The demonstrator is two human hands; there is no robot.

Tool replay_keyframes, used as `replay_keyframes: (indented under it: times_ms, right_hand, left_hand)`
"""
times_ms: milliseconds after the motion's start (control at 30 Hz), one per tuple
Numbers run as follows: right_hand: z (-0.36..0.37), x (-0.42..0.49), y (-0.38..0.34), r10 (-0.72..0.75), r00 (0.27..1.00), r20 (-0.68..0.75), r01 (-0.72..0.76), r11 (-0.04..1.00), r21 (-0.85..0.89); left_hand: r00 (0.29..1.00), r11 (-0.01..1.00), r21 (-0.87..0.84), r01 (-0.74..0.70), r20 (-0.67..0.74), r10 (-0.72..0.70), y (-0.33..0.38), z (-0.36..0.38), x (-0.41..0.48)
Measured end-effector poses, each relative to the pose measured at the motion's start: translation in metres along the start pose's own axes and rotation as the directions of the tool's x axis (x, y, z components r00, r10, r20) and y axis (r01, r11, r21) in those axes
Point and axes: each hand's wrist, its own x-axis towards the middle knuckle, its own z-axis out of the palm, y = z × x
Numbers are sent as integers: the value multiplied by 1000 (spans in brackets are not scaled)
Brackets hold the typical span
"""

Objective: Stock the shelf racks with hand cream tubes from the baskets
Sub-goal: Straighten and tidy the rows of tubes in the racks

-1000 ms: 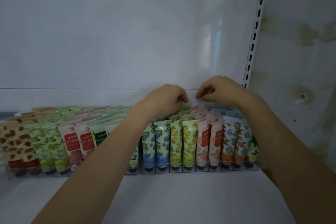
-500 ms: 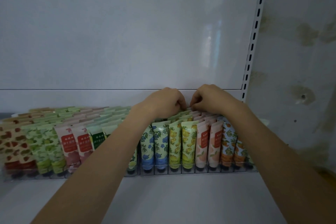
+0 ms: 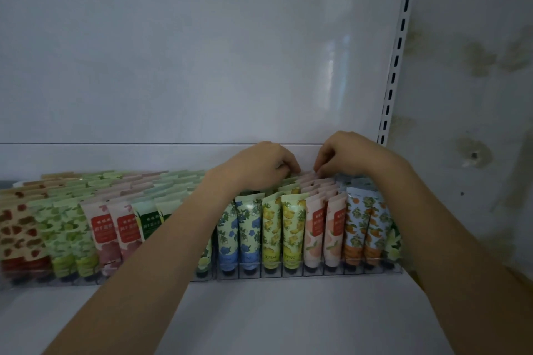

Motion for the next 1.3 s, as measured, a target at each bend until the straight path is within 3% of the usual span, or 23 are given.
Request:
replay_keyframes:
  times_ms: [333, 500, 667, 1033, 1300]
  right_hand:
    - [11, 0, -7, 74, 992, -103, -84, 991, -104]
    - [-22, -15, -1, -69, 994, -86, 74, 996, 52]
    - [-50, -40, 10, -84, 984, 155, 93, 994, -50]
    - [-19, -60, 29, -175, 982, 77, 181, 980, -81]
    - [-27, -68, 40, -287, 953, 96, 284, 958, 45]
  left_hand:
    - [999, 998, 59, 17, -49, -14, 11, -7, -6]
    - [997, 998, 28, -52, -58, 54, 28, -9, -10]
    - [992, 992, 8, -122, -23, 122, 50, -10, -7]
    - [998, 997, 43, -59, 27, 58, 73, 5, -6]
    - [1000, 996, 90, -23, 21, 22, 72, 5, -8]
